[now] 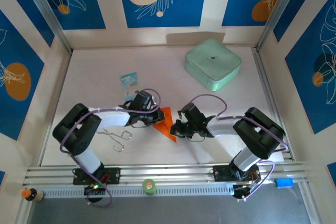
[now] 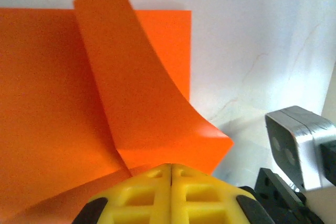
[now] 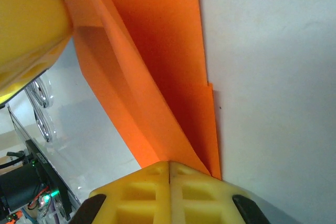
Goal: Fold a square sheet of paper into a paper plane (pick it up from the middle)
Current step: Fourth fold the wing at the center of the table.
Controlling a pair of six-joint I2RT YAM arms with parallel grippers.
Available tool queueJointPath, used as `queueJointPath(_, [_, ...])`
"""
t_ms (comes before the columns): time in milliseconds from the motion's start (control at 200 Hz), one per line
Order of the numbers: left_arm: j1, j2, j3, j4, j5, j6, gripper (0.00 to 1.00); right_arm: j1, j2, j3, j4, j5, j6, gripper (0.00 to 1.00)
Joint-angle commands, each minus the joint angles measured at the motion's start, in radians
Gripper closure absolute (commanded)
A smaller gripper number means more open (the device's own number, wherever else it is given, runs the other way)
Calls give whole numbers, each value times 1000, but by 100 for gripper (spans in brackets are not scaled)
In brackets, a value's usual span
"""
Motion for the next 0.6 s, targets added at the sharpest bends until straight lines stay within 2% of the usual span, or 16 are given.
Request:
queueJointPath(0, [-31,-4,7,-27,7,5,96,-1,18,-42,-103,17,16,100])
queueJointPath(265, [-56,75,32,31,47,-5,96,-4,18,-46,-102,18,19,100])
queueJointPath(595, [-44,160,84,-100,-38,5,98,-4,-5,-45,-133,12,-4,100])
